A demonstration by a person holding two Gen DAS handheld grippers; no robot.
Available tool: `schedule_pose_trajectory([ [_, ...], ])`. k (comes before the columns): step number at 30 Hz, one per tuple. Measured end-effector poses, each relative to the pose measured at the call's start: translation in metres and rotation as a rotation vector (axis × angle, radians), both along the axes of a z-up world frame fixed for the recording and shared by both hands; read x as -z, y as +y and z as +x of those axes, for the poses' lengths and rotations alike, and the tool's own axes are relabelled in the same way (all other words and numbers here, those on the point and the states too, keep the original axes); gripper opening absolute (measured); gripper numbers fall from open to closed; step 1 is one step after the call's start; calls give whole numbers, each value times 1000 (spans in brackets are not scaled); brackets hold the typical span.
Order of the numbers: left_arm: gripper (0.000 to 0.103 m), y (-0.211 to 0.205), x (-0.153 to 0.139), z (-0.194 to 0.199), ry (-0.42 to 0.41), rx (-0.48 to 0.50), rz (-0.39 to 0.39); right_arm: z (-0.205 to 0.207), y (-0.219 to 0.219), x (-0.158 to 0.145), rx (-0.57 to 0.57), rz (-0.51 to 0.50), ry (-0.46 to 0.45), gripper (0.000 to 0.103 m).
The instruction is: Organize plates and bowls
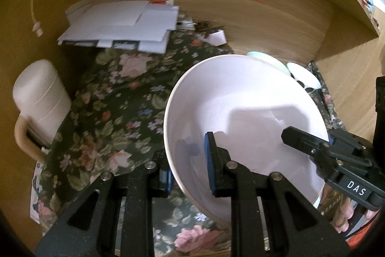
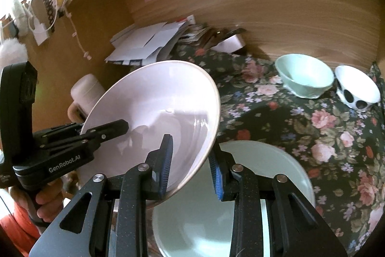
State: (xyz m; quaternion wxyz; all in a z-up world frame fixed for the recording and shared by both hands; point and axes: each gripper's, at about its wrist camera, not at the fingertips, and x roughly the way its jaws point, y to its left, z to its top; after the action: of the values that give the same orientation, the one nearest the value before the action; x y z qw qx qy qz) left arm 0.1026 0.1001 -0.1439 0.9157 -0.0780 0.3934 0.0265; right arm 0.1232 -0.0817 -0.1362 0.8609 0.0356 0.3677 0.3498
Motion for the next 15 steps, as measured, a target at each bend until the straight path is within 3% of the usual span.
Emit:
schedule_pose_trajectory([
  [15, 21, 45, 35, -24, 60, -79, -35, -4, 53, 24, -93, -49, 60, 27],
])
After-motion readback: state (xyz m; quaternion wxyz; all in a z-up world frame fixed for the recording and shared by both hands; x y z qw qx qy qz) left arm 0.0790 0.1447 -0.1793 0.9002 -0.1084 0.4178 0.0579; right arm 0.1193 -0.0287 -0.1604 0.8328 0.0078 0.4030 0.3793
